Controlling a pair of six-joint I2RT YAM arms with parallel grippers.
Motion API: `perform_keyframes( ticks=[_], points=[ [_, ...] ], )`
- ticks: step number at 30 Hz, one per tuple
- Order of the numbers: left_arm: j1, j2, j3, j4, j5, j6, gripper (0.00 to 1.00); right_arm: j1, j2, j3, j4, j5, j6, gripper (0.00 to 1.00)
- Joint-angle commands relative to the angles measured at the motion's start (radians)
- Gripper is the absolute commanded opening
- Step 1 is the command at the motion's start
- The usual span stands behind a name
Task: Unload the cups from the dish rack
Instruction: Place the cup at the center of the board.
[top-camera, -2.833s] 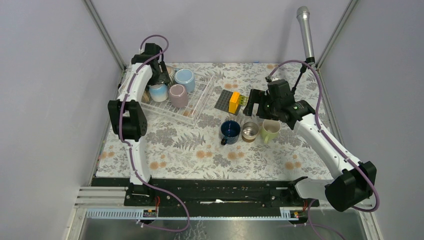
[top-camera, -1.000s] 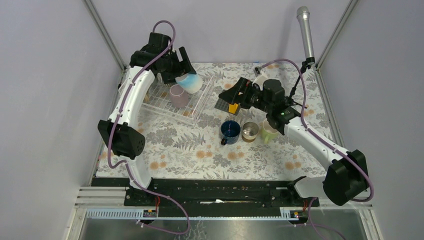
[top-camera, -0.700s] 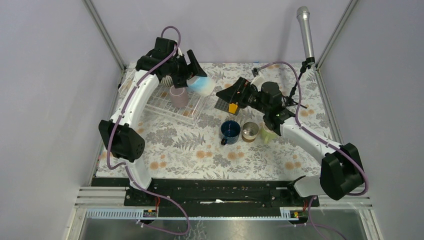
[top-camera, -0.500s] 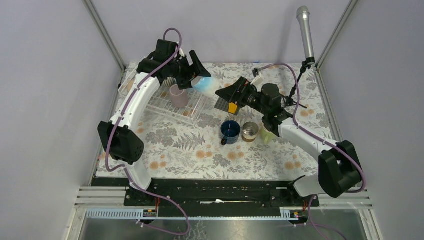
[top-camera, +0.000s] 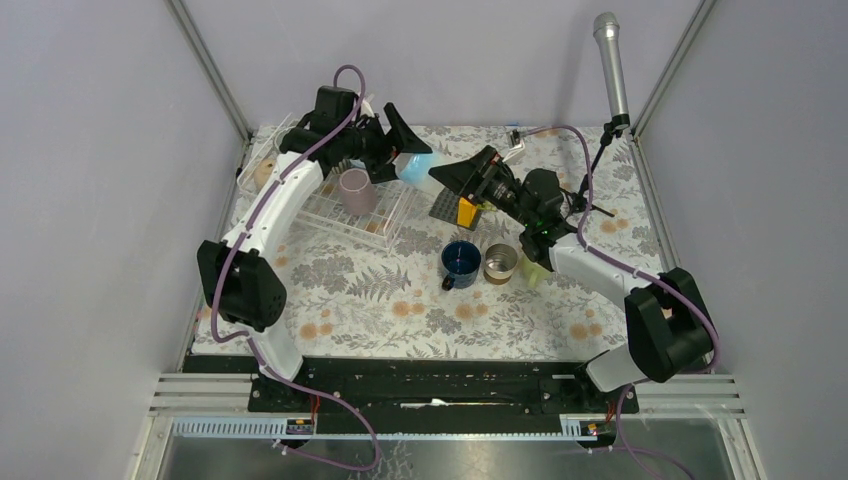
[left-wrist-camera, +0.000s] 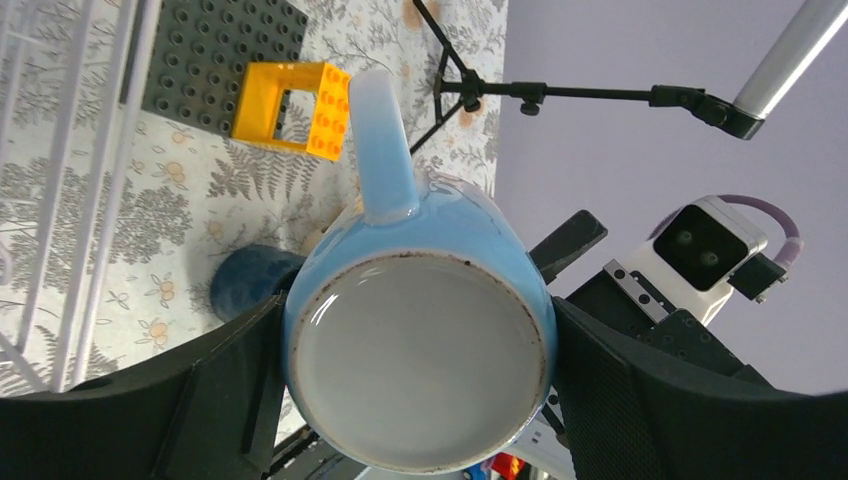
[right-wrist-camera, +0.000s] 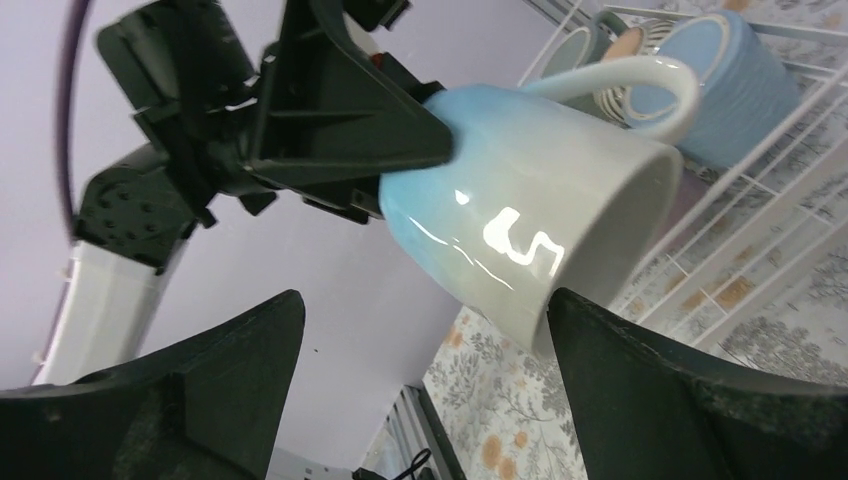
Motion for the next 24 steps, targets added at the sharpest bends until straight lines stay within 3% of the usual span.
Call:
perform_keyframes(
  ticks=[1, 17, 21, 24],
  points=[
    [-0.003, -0.089, -0.009, 0.192, 0.126, -0.081, 0.00, 0.011, 0.015, -0.005, 0.184, -0.041, 0.060, 0.97],
    [-0.005, -0.152, -0.227, 0.540, 0.268, -0.326, 0.00, 0.010, -0.009, 0.012, 0.252, -0.061, 0.123, 0.53],
    [-0.008, -0.162, -0.256, 0.569, 0.274, -0.345, 0.00, 0.011, -0.014, 0.017, 0.246, -0.059, 0.120, 0.35],
    [-0.018, -0.171, -0.288, 0.612, 0.280, -0.369, 0.00, 0.010, -0.018, 0.021, 0.232, -0.055, 0.114, 0.13]
  ],
)
